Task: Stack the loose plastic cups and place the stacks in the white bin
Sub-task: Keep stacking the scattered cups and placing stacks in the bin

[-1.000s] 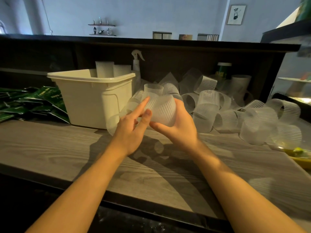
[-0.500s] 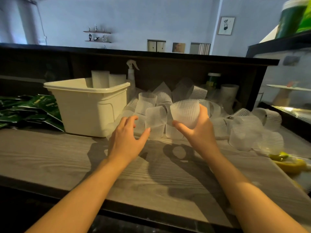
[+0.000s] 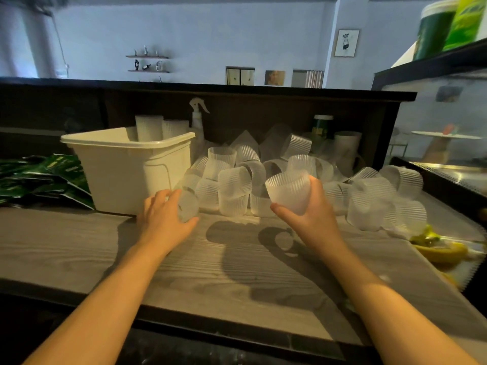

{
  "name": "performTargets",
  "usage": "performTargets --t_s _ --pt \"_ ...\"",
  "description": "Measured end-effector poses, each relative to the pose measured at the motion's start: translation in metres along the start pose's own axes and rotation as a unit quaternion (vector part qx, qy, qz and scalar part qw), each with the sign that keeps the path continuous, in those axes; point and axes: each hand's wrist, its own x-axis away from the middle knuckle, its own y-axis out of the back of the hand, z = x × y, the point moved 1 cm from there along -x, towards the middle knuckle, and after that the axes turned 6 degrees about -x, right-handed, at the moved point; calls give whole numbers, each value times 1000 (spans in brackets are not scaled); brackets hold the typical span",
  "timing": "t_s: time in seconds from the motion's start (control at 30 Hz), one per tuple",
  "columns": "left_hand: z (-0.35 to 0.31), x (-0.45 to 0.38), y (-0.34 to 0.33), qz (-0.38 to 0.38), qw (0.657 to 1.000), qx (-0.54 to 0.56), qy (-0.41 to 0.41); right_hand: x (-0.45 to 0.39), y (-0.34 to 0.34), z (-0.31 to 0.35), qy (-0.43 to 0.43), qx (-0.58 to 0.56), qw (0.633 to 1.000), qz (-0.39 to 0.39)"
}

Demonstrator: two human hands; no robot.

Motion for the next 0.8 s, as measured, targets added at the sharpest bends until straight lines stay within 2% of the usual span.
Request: performTargets --t_s 0.2,0.3,0.43,0.67,0.8 --pt "-3 1 5 -45 998 -44 -2 3 3 0 -12 -2 1000 -1" --pt "-7 1 12 -66 996 50 31 5 4 2 -18 7 1000 7" --pt "-24 5 24 -121 968 219 -8 6 8 9 -1 38 999 36" --pt "-86 4 42 -64 915 392 -72 0 34 -1 54 113 987 96" --pt "-124 -10 34 1 910 380 -164 -3 52 -9 70 158 979 108"
